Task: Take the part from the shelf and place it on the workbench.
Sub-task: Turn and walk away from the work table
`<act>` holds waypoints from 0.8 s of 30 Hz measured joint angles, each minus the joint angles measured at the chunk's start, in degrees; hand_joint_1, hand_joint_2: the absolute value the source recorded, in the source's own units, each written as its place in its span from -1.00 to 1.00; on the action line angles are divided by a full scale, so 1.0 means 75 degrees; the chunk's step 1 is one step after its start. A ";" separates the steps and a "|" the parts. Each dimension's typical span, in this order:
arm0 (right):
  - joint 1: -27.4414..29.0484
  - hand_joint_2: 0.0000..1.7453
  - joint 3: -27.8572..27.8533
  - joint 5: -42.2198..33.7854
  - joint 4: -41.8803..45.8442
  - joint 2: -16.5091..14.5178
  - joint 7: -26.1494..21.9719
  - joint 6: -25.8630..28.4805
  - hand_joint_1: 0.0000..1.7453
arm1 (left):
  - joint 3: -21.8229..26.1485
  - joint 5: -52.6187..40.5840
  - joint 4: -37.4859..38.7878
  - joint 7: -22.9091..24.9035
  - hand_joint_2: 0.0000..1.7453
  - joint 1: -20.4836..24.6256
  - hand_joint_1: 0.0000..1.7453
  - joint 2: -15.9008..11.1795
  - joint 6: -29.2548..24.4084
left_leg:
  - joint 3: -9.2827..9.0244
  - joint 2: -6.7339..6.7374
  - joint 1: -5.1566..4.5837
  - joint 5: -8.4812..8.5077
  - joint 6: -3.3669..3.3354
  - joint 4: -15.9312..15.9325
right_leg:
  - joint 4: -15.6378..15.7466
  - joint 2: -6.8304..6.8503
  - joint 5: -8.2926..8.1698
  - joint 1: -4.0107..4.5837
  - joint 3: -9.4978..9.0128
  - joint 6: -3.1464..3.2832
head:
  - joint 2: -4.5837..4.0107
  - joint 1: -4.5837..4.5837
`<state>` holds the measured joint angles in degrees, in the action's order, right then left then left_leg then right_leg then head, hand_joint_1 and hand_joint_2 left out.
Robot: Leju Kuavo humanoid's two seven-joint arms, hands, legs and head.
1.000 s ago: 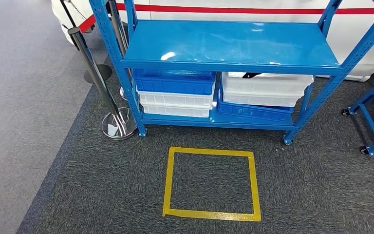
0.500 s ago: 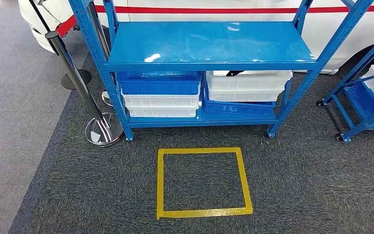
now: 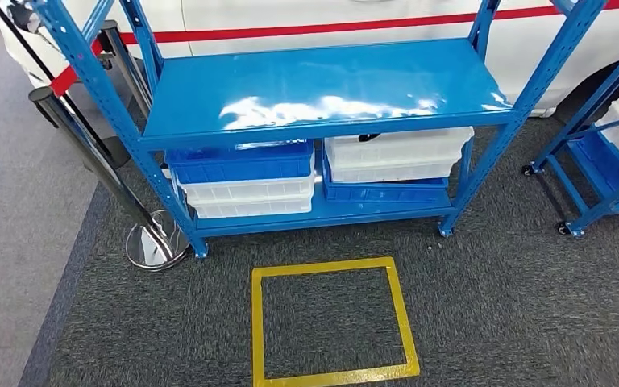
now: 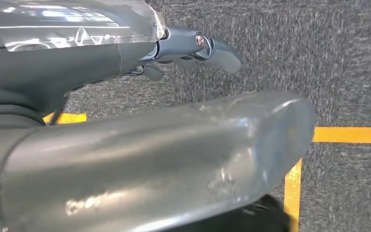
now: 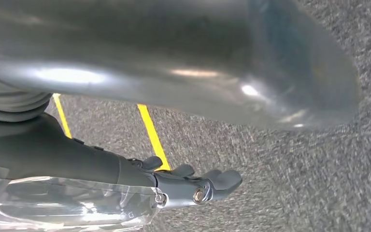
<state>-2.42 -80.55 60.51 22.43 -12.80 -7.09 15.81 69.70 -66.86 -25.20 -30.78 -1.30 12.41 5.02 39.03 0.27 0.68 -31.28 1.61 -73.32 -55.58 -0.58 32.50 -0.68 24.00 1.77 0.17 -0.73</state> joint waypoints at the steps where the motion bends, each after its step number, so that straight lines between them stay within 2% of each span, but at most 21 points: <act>1: 0.0024 -1.00 0.0015 0.0055 0.0001 -0.0001 0.0043 -0.0007 -1.00 | 0.0044 -0.0055 0.0000 0.0020 -1.00 -0.0032 -1.00 0.0004 0.0003 | 0.0083 -0.0003 -0.0008 0.0550 -0.0034 0.0422 | 0.0017 -0.0021 0.0152 0.0003 -0.0200 -0.0016 | -0.0001 -0.0014; 2: 0.0063 -1.00 0.0025 0.0095 0.0001 -0.0007 0.0079 -0.0021 -1.00 | 0.0094 -0.0103 0.0001 0.0037 -1.00 -0.0066 -1.00 0.0007 0.0011 | 0.0101 -0.0008 -0.0027 0.1003 -0.0086 0.0820 | 0.0052 -0.0034 0.0300 0.0002 -0.0394 -0.0037 | -0.0001 -0.0016; 3: 0.0086 -1.00 0.0034 0.0127 0.0002 -0.0014 0.0104 -0.0037 -1.00 | 0.0144 -0.0150 0.0001 0.0049 -1.00 -0.0091 -1.00 0.0012 0.0020 | 0.0065 -0.0011 -0.0062 0.1312 -0.0146 0.1126 | 0.0087 -0.0041 0.0426 0.0005 -0.0556 -0.0079 | -0.0001 -0.0020; 4: 0.0104 -1.00 0.0042 0.0143 0.0002 -0.0021 0.0120 -0.0053 -1.00 | 0.0188 -0.0179 0.0002 0.0057 -1.00 -0.0108 -1.00 0.0016 0.0029 | -0.0006 -0.0008 -0.0099 0.1394 -0.0215 0.1319 | 0.0135 -0.0044 0.0525 0.0004 -0.0684 -0.0135 | -0.0002 -0.0017; 6: 0.0078 -1.00 0.0068 0.0167 0.0002 -0.0041 0.0131 -0.0085 -1.00 | 0.0244 -0.0207 0.0001 0.0066 -1.00 -0.0091 -1.00 0.0023 0.0043 | -0.0241 0.0004 -0.0161 0.1066 -0.0350 0.1481 | 0.0187 -0.0040 0.0564 0.0003 -0.0844 -0.0262 | -0.0001 -0.0020; 7: 0.0045 -1.00 0.0084 0.0177 0.0004 -0.0050 0.0130 -0.0092 -1.00 | 0.0256 -0.0209 0.0001 0.0067 -1.00 -0.0059 -1.00 0.0025 0.0047 | -0.0411 -0.0007 -0.0148 0.0900 -0.0408 0.1653 | 0.0002 -0.0038 0.0424 0.0008 -0.0793 -0.0315 | -0.0001 -0.0026; 8: 0.0017 -1.00 0.0100 0.0187 0.0006 -0.0060 0.0127 -0.0097 -1.00 | 0.0263 -0.0211 0.0000 0.0067 -1.00 -0.0038 -1.00 0.0028 0.0052 | -0.0603 -0.0015 -0.0125 0.0788 -0.0453 0.1832 | -0.0398 -0.0033 0.0196 0.0008 -0.0607 -0.0352 | -0.0001 -0.0021; 9: -0.0001 -1.00 0.0109 0.0192 0.0008 -0.0067 0.0122 -0.0096 -1.00 | 0.0271 -0.0213 0.0000 0.0066 -1.00 -0.0024 -1.00 0.0031 0.0055 | -0.0816 -0.0019 -0.0089 0.0725 -0.0493 0.2015 | -0.0956 -0.0027 -0.0049 0.0008 -0.0276 -0.0382 | -0.0001 -0.0004; 10: -0.0015 -1.00 0.0114 0.0199 0.0010 -0.0071 0.0119 -0.0106 -1.00 | 0.0283 -0.0219 0.0000 0.0070 -1.00 -0.0016 -1.00 0.0035 0.0054 | -0.1041 -0.0025 -0.0056 0.0695 -0.0519 0.2171 | -0.1541 -0.0021 -0.0195 0.0001 0.0126 -0.0413 | -0.0001 0.0015; 11: -0.0014 -1.00 0.0117 0.0205 0.0014 -0.0074 0.0117 -0.0124 -1.00 | 0.0301 -0.0236 0.0000 0.0076 -1.00 -0.0021 -1.00 0.0041 0.0043 | -0.1264 -0.0020 -0.0040 0.0648 -0.0541 0.2317 | -0.1984 -0.0011 -0.0139 -0.0017 0.0524 -0.0435 | -0.0001 0.0035; 12: -0.0013 -1.00 0.0117 0.0210 0.0022 -0.0079 0.0121 -0.0148 -1.00 | 0.0323 -0.0255 0.0000 0.0084 -1.00 -0.0016 -1.00 0.0047 0.0026 | -0.1475 -0.0031 -0.0027 0.0583 -0.0551 0.2433 | -0.2228 -0.0003 0.0111 -0.0033 0.0879 -0.0466 | -0.0001 0.0053; 13: -0.0008 -1.00 0.0118 0.0216 0.0033 -0.0083 0.0126 -0.0176 -1.00 | 0.0347 -0.0274 0.0000 0.0094 -1.00 -0.0014 -1.00 0.0057 0.0009 | -0.1678 -0.0054 -0.0017 0.0499 -0.0542 0.2520 | -0.2314 0.0004 0.0475 -0.0050 0.1186 -0.0498 | 0.0000 0.0062; 14: 0.0004 -1.00 0.0118 0.0218 0.0045 -0.0087 0.0130 -0.0198 -1.00 | 0.0371 -0.0289 0.0000 0.0100 -1.00 -0.0014 -1.00 0.0070 -0.0005 | -0.1873 -0.0079 -0.0003 0.0395 -0.0514 0.2581 | -0.2264 0.0013 0.0823 -0.0065 0.1436 -0.0524 | 0.0001 0.0073; 15: 0.0020 -1.00 0.0118 0.0220 0.0059 -0.0088 0.0135 -0.0216 -1.00 | 0.0394 -0.0293 0.0000 0.0104 -1.00 -0.0015 -1.00 0.0082 -0.0012 | -0.2063 -0.0102 0.0014 0.0272 -0.0476 0.2615 | -0.2095 0.0024 0.1022 -0.0078 0.1633 -0.0549 | 0.0001 0.0086; 16: 0.0040 -1.00 0.0118 0.0221 0.0070 -0.0089 0.0135 -0.0228 -1.00 | 0.0414 -0.0299 0.0000 0.0106 -1.00 -0.0019 -1.00 0.0095 -0.0015 | -0.2243 -0.0115 0.0032 0.0134 -0.0432 0.2630 | -0.1810 0.0040 0.0948 -0.0088 0.1771 -0.0565 | 0.0001 0.0098; 17: 0.0070 -1.00 0.0117 0.0221 0.0079 -0.0091 0.0137 -0.0239 -1.00 | 0.0432 -0.0304 0.0000 0.0106 -1.00 -0.0025 -1.00 0.0106 -0.0017 | -0.2402 -0.0116 0.0046 -0.0016 -0.0387 0.2632 | -0.1417 0.0068 0.0506 -0.0096 0.1863 -0.0571 | 0.0001 0.0117; 19: 0.0118 -1.00 0.0114 0.0225 0.0095 -0.0098 0.0135 -0.0266 -1.00 | 0.0463 -0.0354 0.0000 0.0106 -1.00 -0.0019 -1.00 0.0115 -0.0022 | -0.2650 -0.0109 0.0035 -0.0311 -0.0285 0.2563 | -0.0762 0.0135 -0.0816 -0.0074 0.1976 -0.0507 | -0.0001 0.0144; 20: 0.0118 -1.00 0.0113 0.0228 0.0100 -0.0113 0.0119 -0.0280 -1.00 | 0.0473 -0.0399 -0.0001 0.0104 -1.00 -0.0004 -1.00 0.0113 -0.0027 | -0.2715 -0.0102 0.0026 -0.0425 -0.0224 0.2539 | -0.0628 0.0146 -0.1281 -0.0055 0.2017 -0.0436 | -0.0001 0.0129; 21: 0.0098 -1.00 0.0112 0.0231 0.0106 -0.0125 0.0094 -0.0288 -1.00 | 0.0479 -0.0454 -0.0001 0.0100 -1.00 0.0025 -1.00 0.0110 -0.0036 | -0.2749 -0.0098 0.0024 -0.0486 -0.0161 0.2505 | -0.0619 0.0140 -0.1460 -0.0028 0.2045 -0.0348 | -0.0001 0.0115; 22: 0.0071 -1.00 0.0112 0.0231 0.0111 -0.0136 0.0062 -0.0292 -1.00 | 0.0482 -0.0508 -0.0002 0.0094 -1.00 0.0057 -1.00 0.0107 -0.0044 | -0.2714 -0.0095 0.0032 -0.0471 -0.0095 0.2455 | -0.0653 0.0110 -0.1408 -0.0013 0.2042 -0.0261 | -0.0001 0.0094; 24: 0.0043 -1.00 0.0111 0.0230 0.0119 -0.0147 -0.0005 -0.0291 -1.00 | 0.0491 -0.0596 -0.0003 0.0079 -1.00 0.0130 -1.00 0.0103 -0.0053 | -0.2471 -0.0084 0.0064 -0.0343 -0.0008 0.1944 | -0.0570 0.0089 -0.1333 -0.0016 0.1960 -0.0141 | -0.0001 0.0079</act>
<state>-2.10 -79.72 62.23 23.32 -13.90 -7.12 13.62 73.38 -71.33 -25.22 -30.20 -0.32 13.18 4.62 20.49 -0.35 1.16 -33.85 1.55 -58.74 -59.85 0.09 22.51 -0.80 38.70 0.72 0.16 -0.14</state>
